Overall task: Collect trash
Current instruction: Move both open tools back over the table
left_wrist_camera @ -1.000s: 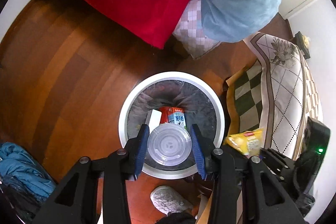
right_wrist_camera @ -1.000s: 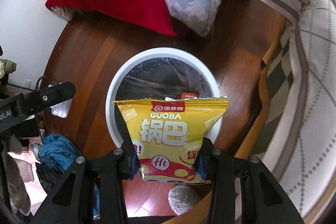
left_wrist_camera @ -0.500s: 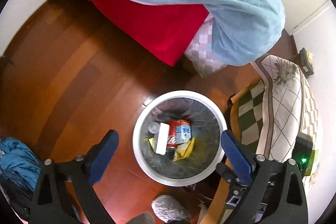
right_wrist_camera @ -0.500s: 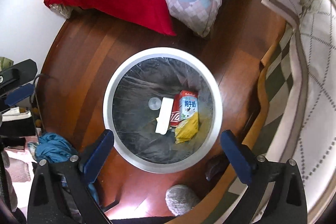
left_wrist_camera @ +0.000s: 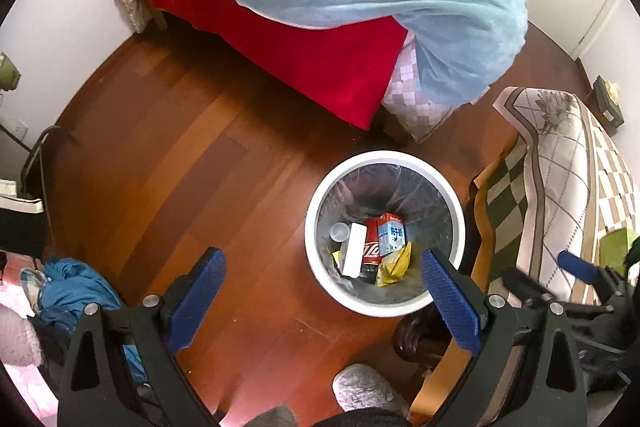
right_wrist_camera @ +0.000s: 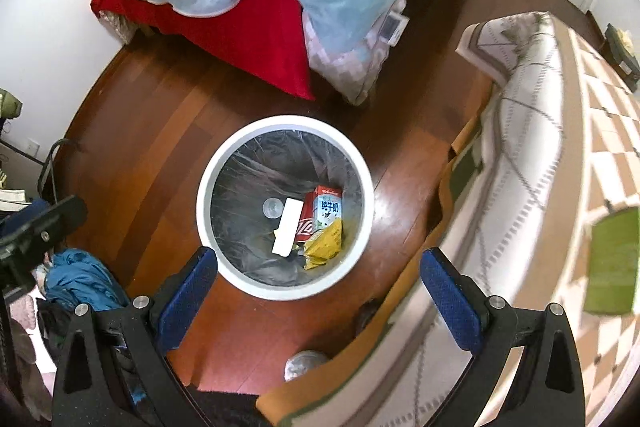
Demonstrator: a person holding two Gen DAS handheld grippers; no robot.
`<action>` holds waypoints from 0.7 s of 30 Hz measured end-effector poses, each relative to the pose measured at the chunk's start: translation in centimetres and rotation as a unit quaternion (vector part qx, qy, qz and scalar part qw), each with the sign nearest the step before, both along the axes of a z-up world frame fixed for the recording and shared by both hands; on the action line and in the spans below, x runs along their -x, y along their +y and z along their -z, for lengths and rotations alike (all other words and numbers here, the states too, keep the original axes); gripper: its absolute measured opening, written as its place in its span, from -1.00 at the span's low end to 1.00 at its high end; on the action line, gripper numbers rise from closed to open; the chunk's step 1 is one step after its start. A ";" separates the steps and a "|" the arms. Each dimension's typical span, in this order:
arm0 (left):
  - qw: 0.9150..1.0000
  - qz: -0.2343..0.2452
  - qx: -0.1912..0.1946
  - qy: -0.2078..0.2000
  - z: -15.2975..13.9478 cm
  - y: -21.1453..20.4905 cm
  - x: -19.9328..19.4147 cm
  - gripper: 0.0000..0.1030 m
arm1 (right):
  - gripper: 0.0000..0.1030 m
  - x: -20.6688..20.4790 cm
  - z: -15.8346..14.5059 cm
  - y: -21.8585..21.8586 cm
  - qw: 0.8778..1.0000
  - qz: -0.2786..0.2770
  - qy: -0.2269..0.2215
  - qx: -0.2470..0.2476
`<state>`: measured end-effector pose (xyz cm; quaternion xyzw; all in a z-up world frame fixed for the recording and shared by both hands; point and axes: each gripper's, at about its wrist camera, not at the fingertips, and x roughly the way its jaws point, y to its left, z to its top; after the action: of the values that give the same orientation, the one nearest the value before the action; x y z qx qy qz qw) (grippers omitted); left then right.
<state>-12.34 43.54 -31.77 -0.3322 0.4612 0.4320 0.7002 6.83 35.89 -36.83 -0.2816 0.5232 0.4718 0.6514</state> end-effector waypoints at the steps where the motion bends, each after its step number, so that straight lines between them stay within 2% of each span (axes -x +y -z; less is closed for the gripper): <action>1: 1.000 0.000 -0.003 0.000 -0.4 -0.5 0.2 0.94 | 0.99 0.1 -0.7 -0.7 1.000 0.001 -0.003 -0.006; 13: 0.997 0.015 -0.072 -0.021 -8.5 -7.7 2.6 0.94 | 0.99 2.1 -9.8 -8.9 0.996 0.000 -0.015 -0.086; 21: 0.991 0.015 -0.131 -0.018 -13.6 -12.7 2.1 0.93 | 0.99 1.2 -14.9 -15.1 0.988 0.030 0.015 -0.148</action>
<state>-14.40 30.79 -18.14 -0.2381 0.3929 0.4723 0.7522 5.68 20.77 -21.97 -0.1585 0.4656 0.5285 0.6919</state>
